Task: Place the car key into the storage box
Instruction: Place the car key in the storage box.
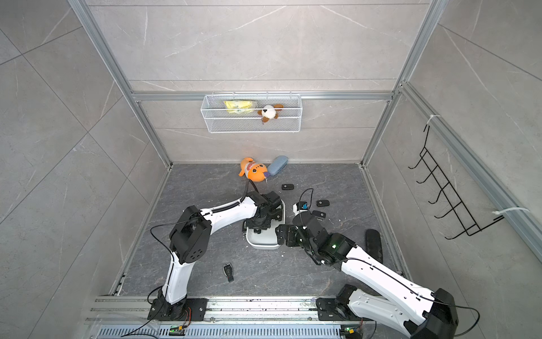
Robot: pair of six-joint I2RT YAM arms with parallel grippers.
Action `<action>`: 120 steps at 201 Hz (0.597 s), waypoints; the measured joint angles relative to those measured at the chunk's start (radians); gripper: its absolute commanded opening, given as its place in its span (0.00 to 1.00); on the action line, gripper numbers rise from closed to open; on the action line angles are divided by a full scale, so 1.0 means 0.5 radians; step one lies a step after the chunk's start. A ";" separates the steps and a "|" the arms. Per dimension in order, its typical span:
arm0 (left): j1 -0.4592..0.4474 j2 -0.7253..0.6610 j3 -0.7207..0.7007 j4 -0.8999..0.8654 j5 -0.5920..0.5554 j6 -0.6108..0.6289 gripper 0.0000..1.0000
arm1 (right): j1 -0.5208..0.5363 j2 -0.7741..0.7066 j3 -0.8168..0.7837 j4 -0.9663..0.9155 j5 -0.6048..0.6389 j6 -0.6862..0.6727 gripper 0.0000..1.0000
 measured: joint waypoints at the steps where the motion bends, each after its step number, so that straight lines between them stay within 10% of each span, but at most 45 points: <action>1: 0.000 0.001 0.002 0.001 -0.002 0.000 0.36 | 0.000 0.000 -0.001 0.000 0.000 0.000 1.00; 120: 0.012 0.158 0.118 -0.066 -0.163 0.076 0.53 | 0.000 0.033 0.000 0.000 -0.001 0.000 1.00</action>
